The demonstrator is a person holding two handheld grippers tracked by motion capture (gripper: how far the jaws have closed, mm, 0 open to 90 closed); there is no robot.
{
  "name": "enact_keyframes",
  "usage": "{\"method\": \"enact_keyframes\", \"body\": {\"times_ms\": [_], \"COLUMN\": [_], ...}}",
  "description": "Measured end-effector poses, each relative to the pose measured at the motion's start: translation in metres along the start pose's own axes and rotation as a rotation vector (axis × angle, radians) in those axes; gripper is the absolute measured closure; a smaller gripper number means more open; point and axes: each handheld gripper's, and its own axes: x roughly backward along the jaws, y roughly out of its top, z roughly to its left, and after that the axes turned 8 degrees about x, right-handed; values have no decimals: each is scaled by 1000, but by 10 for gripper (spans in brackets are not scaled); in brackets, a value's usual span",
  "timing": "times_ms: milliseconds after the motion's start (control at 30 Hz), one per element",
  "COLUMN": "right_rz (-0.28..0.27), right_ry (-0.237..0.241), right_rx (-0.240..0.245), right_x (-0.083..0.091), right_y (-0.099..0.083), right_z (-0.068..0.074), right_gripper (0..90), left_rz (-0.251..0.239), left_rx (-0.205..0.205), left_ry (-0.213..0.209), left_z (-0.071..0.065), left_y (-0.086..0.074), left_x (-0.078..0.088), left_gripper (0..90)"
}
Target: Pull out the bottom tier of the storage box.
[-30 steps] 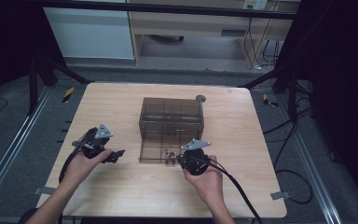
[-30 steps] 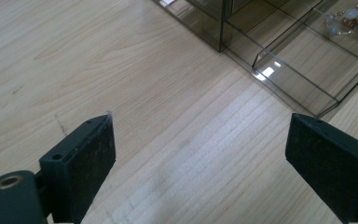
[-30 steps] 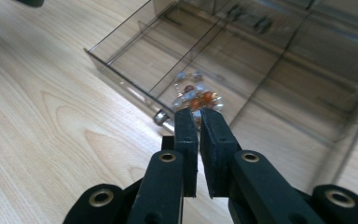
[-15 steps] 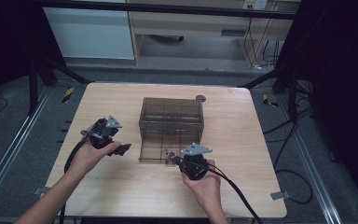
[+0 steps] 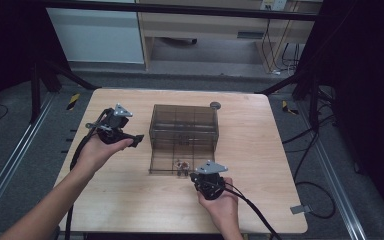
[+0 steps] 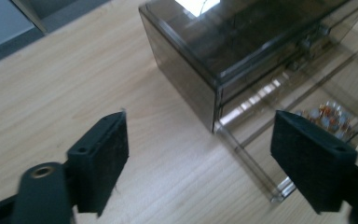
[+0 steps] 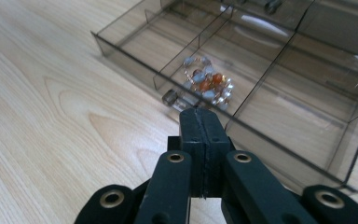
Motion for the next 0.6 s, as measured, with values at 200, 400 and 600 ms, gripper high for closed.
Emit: {"method": "enact_keyframes", "body": {"times_ms": [200, 400, 600], "right_rz": [26, 37, 41], "right_ry": [4, -10, -11], "right_rx": [25, 24, 31], "right_x": [-6, -9, -7], "right_y": [-5, -9, -9], "right_z": [3, 3, 1], "right_gripper": [900, 900, 900], "left_rz": [-37, -69, -72], "left_rx": [-53, -37, -27], "left_ry": [8, -16, -35], "left_z": [-15, -26, -34], "left_y": [23, 36, 43], "left_x": [1, -14, -27], "left_gripper": [458, 583, 704]}}
